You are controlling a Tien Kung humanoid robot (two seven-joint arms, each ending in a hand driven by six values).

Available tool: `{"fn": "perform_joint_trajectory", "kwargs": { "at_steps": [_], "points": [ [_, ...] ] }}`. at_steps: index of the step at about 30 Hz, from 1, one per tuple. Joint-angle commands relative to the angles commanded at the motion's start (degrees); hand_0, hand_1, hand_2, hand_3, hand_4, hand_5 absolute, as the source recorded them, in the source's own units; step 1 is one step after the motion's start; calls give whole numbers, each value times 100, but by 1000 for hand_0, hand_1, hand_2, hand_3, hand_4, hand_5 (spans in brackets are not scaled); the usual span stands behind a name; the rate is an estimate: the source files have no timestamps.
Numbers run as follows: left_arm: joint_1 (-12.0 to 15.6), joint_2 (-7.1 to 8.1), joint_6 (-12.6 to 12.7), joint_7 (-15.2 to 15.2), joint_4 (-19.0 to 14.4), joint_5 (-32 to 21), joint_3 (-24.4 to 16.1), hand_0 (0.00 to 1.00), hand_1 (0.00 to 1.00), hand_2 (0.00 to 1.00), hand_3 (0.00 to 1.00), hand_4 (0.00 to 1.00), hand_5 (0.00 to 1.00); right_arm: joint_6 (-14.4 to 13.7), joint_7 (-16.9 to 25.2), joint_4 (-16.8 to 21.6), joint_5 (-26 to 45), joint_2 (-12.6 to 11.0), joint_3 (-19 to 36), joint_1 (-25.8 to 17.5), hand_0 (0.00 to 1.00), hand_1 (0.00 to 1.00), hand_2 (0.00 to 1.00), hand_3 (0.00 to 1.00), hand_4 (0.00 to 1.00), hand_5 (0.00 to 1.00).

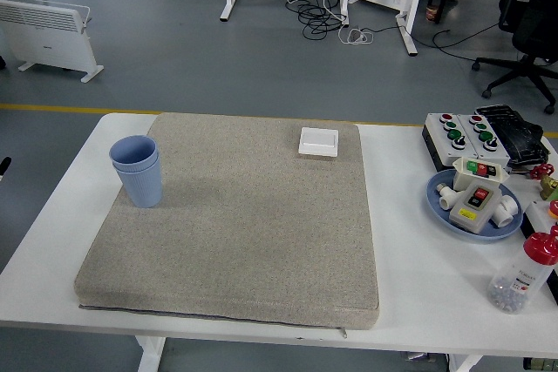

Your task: Push cup pick cup insert cup

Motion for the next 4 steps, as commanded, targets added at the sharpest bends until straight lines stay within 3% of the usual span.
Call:
{"fn": "perform_joint_trajectory", "kwargs": {
  "at_steps": [4],
  "points": [
    [22, 36, 6, 17, 7, -2, 50, 801, 825, 897, 844, 638, 998, 0, 10, 0, 31, 2, 0, -31, 725, 648, 649, 577, 126, 472]
  ]
}}
